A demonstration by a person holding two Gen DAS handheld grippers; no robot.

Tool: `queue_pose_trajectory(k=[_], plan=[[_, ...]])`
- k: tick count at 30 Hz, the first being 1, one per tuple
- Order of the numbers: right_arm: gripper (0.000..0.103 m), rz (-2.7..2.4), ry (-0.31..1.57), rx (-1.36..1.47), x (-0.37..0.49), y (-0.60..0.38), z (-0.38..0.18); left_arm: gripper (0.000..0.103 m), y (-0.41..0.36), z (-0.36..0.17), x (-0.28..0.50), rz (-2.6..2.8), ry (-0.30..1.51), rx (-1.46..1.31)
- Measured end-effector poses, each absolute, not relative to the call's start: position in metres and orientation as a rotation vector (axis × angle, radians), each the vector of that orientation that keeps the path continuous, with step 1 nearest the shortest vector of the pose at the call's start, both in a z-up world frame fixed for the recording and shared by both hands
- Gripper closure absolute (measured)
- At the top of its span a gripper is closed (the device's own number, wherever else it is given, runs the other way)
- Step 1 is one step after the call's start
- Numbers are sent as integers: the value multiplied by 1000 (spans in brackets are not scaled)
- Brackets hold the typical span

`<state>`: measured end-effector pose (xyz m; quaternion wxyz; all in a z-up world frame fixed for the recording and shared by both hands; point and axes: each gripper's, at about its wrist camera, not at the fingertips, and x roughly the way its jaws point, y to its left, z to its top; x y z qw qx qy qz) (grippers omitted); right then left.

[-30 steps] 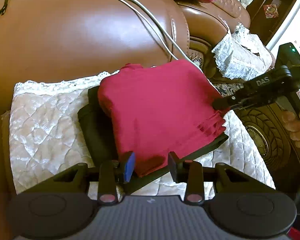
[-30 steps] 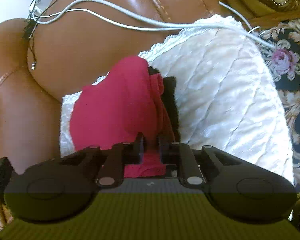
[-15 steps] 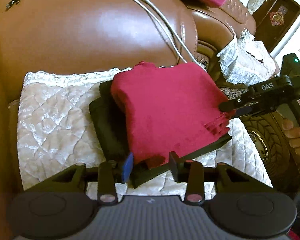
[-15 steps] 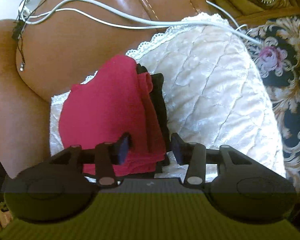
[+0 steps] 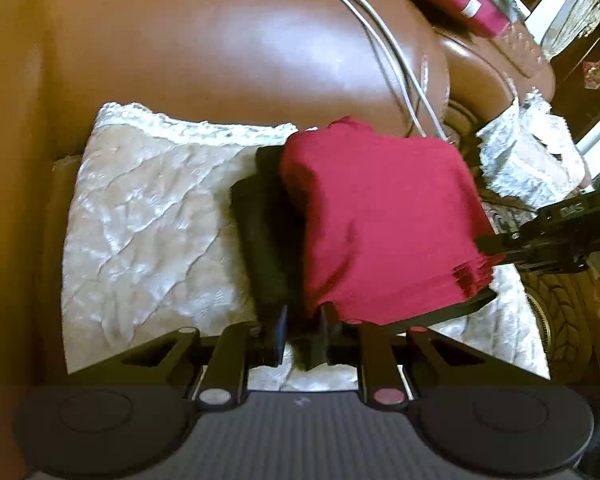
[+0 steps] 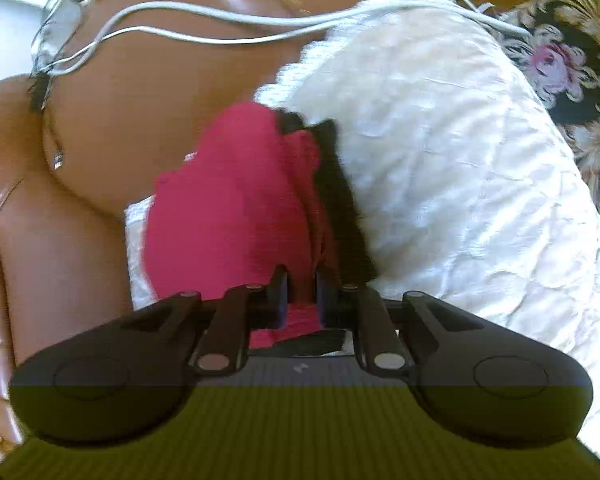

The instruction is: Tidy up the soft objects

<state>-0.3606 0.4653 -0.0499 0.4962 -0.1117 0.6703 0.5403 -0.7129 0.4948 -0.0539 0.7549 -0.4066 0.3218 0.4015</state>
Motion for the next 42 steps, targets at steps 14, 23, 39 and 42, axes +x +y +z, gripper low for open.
queue_pose_trajectory(k=[14,23,39,42], plan=[[52,1377,1316,-278,-350,461,-2,80,492,0,-708,843,721,-732],[52,1553,1318,-309,-369,486,-6,76,527,-7,-662,842,635,-742],[51,1494,1294,-366,-381,473,-32,71,562,-22,-673,977,685,-877],[52,1513,1282,-391,-386,471,-28,70,575,-31,-687,952,667,-1002]])
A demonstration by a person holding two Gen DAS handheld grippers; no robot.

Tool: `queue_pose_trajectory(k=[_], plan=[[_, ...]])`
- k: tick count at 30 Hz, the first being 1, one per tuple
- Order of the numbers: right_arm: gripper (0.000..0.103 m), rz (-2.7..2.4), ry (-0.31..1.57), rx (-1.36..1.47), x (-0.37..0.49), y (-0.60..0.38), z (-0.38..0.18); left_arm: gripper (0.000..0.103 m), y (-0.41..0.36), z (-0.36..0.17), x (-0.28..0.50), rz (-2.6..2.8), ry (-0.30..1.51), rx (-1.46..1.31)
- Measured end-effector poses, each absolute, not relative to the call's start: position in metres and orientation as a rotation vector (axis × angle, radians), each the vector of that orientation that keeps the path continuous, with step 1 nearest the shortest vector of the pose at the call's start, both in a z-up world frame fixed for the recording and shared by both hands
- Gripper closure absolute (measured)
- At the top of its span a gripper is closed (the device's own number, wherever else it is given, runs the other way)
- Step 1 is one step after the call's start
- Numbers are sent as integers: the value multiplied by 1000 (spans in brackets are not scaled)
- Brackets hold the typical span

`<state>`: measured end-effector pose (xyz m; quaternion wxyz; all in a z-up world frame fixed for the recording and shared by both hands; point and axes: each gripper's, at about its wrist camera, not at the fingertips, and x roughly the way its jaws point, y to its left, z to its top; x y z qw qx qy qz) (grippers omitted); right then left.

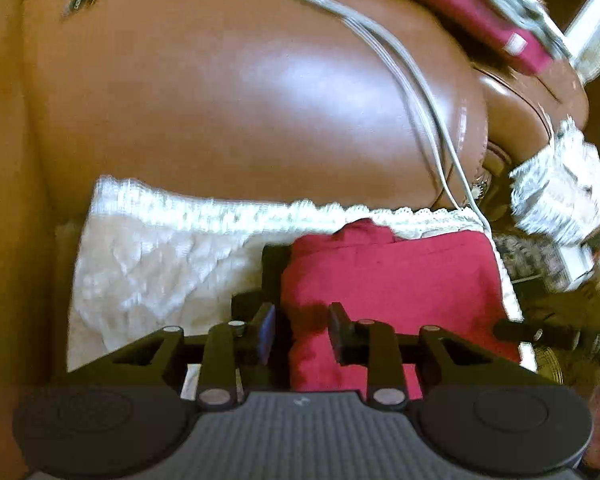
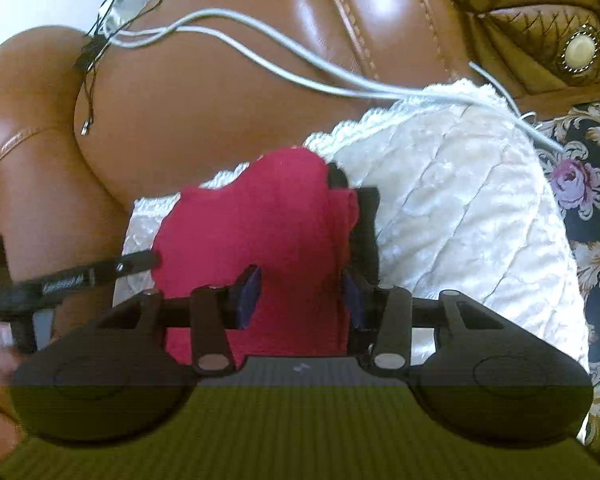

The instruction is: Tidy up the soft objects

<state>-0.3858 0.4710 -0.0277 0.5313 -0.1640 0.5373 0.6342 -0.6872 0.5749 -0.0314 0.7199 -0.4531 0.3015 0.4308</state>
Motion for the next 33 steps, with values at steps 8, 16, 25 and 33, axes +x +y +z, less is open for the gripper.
queue_pose_trajectory(k=[8,16,25,33], plan=[[52,1495,1302,-417,-387,466,-49,64,607,-51,-697,921,568,-1186],[51,1502,1274,-453,-392,467,-46,89,567,-26,-665,1039,582,-738],[51,1485,1283,-451,-389,469,-36,89,564,-41,-675,1168,667,-803],[51,1618,1164,-308,-380,488,11,70,552,-13,-637,976,628,-704]])
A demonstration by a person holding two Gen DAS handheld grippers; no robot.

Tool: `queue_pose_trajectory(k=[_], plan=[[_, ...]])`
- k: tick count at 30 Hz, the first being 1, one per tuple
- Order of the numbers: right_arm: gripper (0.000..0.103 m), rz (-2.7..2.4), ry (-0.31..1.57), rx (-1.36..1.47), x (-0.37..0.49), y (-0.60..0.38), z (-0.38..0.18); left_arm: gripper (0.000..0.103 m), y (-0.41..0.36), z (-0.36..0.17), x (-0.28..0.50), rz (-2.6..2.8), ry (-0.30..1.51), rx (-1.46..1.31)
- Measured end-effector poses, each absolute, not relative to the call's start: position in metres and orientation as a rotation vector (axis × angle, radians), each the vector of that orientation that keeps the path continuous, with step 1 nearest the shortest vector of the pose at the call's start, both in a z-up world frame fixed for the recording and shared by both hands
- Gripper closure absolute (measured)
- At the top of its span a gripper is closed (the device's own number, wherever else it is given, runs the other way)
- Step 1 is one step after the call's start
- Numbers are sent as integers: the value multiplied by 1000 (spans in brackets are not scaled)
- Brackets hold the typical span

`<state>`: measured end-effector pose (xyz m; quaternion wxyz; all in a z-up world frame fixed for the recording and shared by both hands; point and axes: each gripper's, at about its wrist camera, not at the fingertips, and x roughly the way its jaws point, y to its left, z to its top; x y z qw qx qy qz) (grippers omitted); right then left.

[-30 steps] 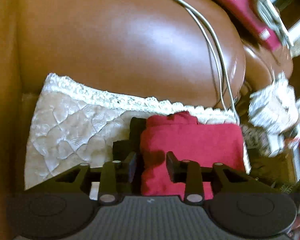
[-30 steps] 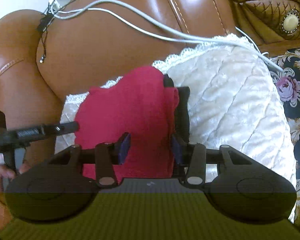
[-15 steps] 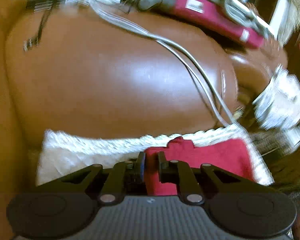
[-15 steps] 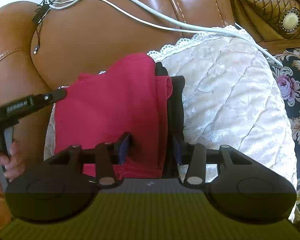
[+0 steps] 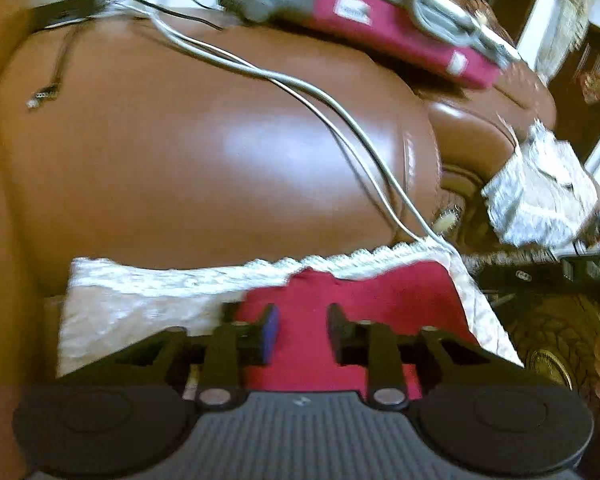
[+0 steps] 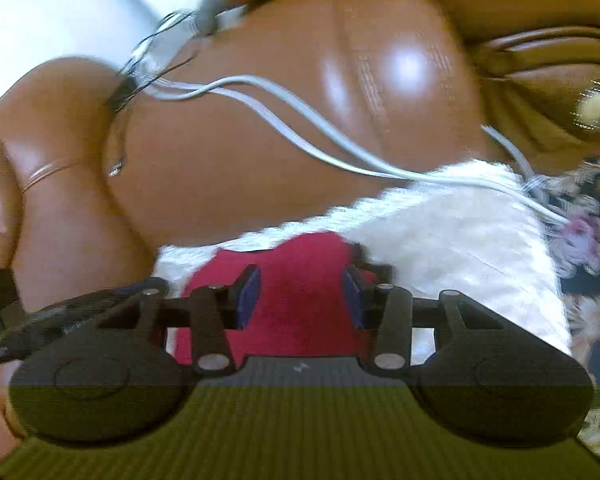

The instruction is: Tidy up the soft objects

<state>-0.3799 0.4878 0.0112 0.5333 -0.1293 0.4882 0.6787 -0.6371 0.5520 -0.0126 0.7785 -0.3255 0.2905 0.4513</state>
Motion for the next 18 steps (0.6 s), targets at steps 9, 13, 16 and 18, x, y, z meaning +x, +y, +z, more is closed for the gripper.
queue_pose_trajectory(k=[9,13,16,18], plan=[[52,1478,1253,-432,-383,523,-33,70,552,-45,-634,946,705,-788],[49,1453,1318,-336,-362,509,-46,64,545,-23,-653,960,608,-784],[49,1455,1183,-359,-366,490,-29,52,560,-11,-669,995,570,-825],[49,1476,1133,-353,-370,480,-20,52,578,-17,-678,1007,606,-910]])
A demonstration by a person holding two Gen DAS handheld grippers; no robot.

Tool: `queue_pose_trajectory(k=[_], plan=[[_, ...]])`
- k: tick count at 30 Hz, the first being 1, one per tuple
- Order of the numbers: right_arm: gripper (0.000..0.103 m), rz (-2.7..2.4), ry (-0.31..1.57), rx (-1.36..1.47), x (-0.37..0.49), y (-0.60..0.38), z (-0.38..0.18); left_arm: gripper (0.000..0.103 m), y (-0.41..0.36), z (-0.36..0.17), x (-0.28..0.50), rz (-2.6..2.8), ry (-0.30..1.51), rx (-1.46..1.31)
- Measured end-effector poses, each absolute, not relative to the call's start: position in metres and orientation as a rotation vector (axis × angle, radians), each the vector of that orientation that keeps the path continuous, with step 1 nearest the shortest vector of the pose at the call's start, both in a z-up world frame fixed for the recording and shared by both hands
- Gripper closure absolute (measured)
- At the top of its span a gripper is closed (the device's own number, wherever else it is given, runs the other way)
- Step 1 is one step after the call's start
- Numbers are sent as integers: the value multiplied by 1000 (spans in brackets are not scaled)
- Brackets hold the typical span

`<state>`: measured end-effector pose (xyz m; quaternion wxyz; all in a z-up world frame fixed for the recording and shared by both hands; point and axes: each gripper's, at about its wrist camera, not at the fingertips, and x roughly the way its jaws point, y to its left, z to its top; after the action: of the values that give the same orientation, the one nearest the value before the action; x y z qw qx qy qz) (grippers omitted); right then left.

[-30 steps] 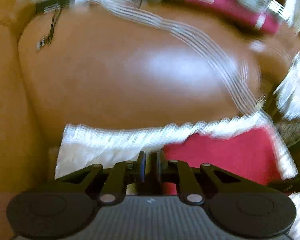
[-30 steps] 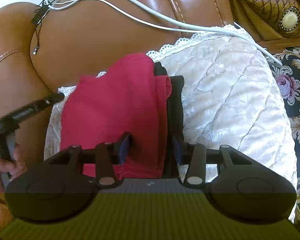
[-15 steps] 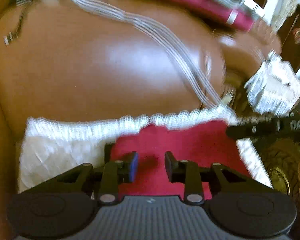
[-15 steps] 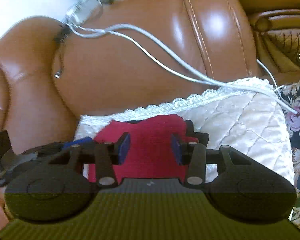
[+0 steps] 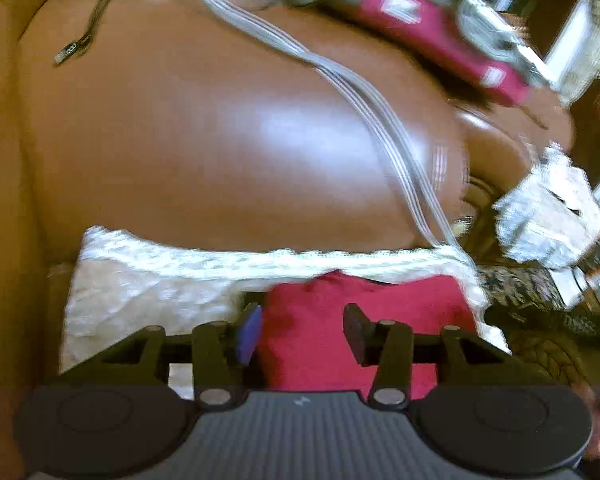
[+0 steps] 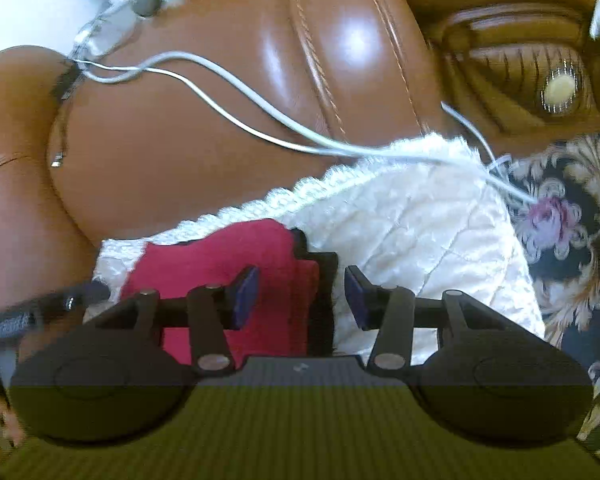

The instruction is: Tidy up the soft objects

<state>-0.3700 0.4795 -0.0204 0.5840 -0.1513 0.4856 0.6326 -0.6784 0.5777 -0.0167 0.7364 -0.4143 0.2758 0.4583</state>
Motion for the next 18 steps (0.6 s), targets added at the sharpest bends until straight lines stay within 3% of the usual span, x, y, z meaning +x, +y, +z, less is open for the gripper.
queue_pose_trajectory(k=[8,12,13,14,15,18], plan=[[49,1698,1156,-388,-405,461,-12,54,622,-59,-699,877,555,-1288],[49,1707,1159,-467,-423,462,-21,55,627,-73,-711,857,421,-1401],[49,1701,1163,-482,-425,463,-25,61,627,-75,-714,850,379,-1417],[49,1703,1168,-478,-424,463,-27,77,626,-77,-715,848,357,-1418],[49,1705,1173,-473,-424,463,-29,84,623,-76,-714,852,358,-1393],[49,1703,1183,-471,-426,463,-30,89,612,-67,-709,885,372,-1272]])
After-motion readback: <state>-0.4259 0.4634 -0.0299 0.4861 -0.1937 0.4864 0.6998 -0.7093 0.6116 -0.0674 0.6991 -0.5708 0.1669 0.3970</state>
